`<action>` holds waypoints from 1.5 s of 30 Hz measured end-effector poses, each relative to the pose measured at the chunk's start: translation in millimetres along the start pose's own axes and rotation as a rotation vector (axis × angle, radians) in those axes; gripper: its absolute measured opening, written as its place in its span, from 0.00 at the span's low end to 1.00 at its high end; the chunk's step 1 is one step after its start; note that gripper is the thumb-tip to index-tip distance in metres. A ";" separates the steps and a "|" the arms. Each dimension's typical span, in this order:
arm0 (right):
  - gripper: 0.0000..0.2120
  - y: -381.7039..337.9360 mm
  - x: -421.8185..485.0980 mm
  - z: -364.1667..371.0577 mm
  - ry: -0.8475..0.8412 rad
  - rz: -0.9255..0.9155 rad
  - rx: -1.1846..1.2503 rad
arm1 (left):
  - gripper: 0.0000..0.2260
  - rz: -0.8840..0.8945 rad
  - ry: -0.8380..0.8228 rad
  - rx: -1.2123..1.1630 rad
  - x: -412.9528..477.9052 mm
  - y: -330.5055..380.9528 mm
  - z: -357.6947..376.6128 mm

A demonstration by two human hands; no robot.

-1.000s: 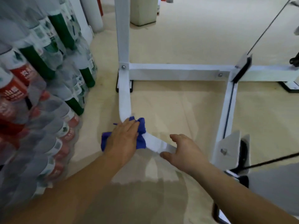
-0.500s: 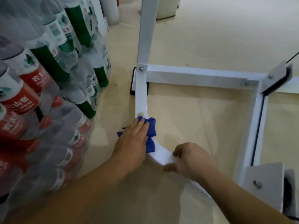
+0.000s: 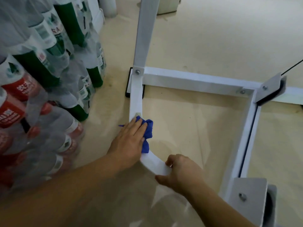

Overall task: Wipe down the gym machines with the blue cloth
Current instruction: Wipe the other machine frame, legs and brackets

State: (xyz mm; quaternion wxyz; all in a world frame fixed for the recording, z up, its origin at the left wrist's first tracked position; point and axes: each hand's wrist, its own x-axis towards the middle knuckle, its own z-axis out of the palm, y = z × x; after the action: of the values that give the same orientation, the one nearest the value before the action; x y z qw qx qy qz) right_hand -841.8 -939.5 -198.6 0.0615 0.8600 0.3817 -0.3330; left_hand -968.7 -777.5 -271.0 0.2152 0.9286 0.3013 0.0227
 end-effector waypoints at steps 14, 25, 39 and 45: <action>0.23 -3.1 106.2 -34.3 0.163 0.023 0.273 | 0.31 -0.226 -0.035 -0.152 36.2 11.2 -12.1; 0.61 -33.2 200.8 -26.2 0.178 -0.209 -0.171 | 0.29 -0.164 -0.065 -0.027 68.7 -21.4 -24.6; 0.58 -28.4 240.3 -36.9 0.006 -0.210 -0.222 | 0.29 -0.184 -0.022 -0.155 182.0 -58.1 -42.2; 0.58 -37.1 235.5 -39.5 -0.040 -0.152 -0.167 | 0.31 -0.214 0.035 -0.217 140.2 -38.8 -25.2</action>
State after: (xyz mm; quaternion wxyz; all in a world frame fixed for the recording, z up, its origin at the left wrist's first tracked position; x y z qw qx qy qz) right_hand -732.2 -754.2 -308.5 0.1150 0.8138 0.4708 -0.3207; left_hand -879.7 -659.8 -276.5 0.3101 0.8620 0.3982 0.0483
